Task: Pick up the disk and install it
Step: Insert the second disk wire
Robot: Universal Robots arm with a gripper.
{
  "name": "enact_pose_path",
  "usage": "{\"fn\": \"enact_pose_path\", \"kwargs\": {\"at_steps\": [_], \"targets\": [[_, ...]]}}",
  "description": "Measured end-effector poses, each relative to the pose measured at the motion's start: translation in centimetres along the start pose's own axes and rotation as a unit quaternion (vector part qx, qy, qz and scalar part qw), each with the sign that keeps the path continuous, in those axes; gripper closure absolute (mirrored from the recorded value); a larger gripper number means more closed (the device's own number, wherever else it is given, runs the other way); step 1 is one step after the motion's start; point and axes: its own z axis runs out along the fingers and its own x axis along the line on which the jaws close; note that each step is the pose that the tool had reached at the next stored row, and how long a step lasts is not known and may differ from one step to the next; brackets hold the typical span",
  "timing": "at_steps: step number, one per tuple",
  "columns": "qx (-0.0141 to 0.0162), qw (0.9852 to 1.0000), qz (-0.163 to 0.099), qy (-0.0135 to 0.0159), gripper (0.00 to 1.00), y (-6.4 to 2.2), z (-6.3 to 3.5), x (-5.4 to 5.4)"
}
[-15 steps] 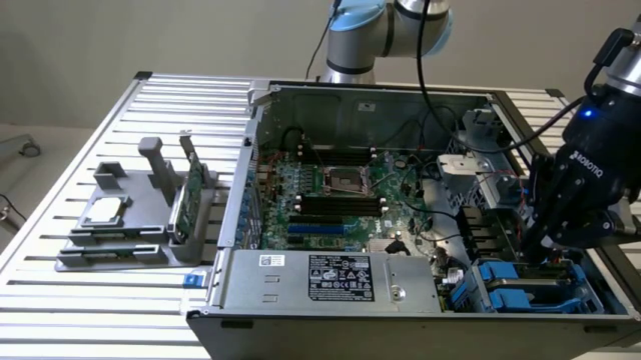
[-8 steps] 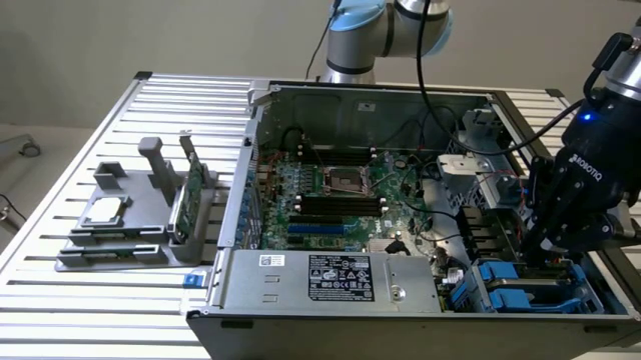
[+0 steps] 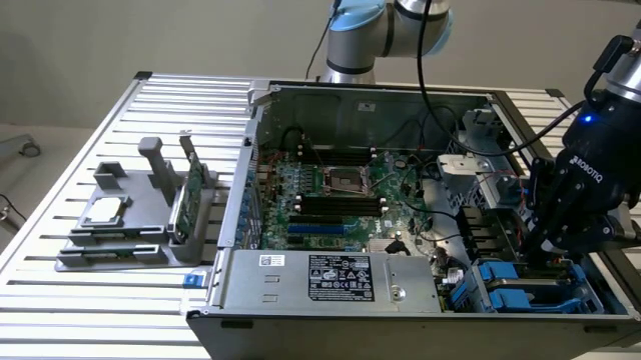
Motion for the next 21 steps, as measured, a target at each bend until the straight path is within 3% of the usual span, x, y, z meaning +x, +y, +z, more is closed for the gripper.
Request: {"fn": "enact_pose_path", "kwargs": {"at_steps": [21], "targets": [[-0.0003, 1.0000, -0.001, -0.0002, 0.84, 0.29, 0.16, -0.01]]}}
